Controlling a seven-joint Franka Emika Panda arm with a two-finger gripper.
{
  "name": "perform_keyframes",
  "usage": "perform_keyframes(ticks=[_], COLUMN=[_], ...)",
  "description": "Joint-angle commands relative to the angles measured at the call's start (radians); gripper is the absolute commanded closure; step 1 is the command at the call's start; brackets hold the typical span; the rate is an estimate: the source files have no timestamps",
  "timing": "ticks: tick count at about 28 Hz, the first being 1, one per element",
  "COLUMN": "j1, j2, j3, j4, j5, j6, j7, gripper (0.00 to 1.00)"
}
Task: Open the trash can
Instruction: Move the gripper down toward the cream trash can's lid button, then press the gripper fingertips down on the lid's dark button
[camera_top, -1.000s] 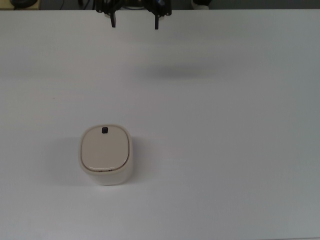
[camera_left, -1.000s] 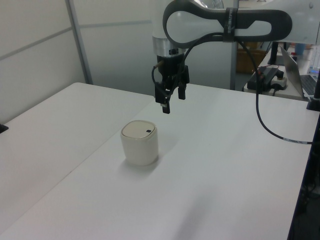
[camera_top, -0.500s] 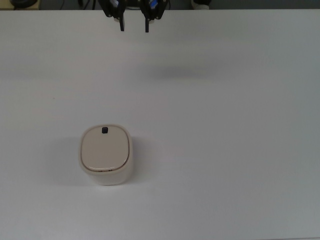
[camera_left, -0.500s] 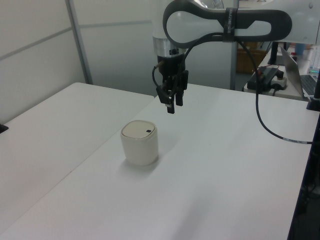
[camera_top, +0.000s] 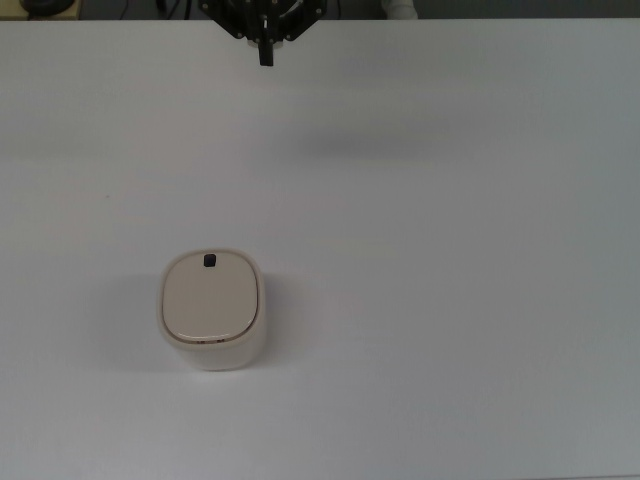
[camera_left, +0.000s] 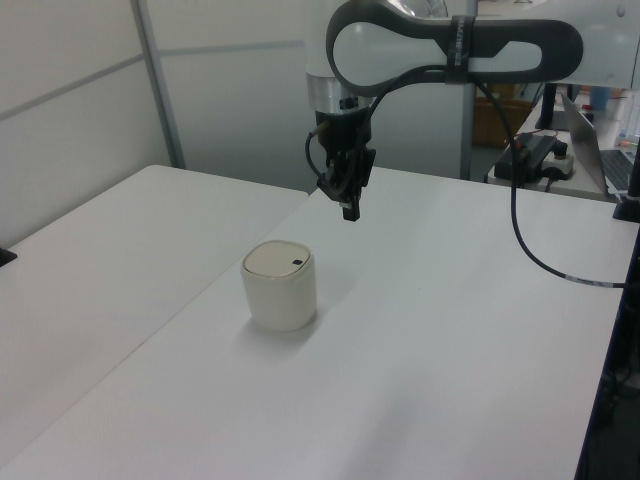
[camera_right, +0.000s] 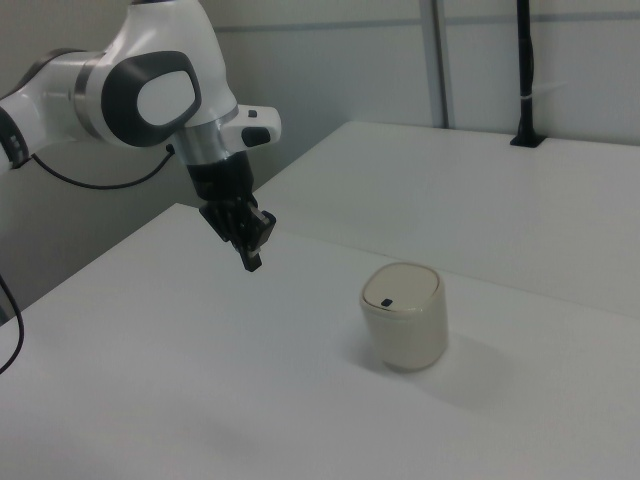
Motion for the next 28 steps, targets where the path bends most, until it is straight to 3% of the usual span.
perform_keyframes(ticks=[1, 10, 17, 28], j1=[-0.026, -0.05, -0.068, -0.086], j2=[0.018, 0.08, 0.193, 0.264], j3=[-0.009, -0.012, -0.018, -0.023], j4=[0.005, 0.005, 0.006, 0.007], j5=[0.001, -0.004, -0.018, -0.019], j6=[0.033, 0.133, 0.281, 0.433], j7=[-0.085, -0.127, -0.128, -0.131], gripper=[1.0, 1.0, 1.0, 1.0])
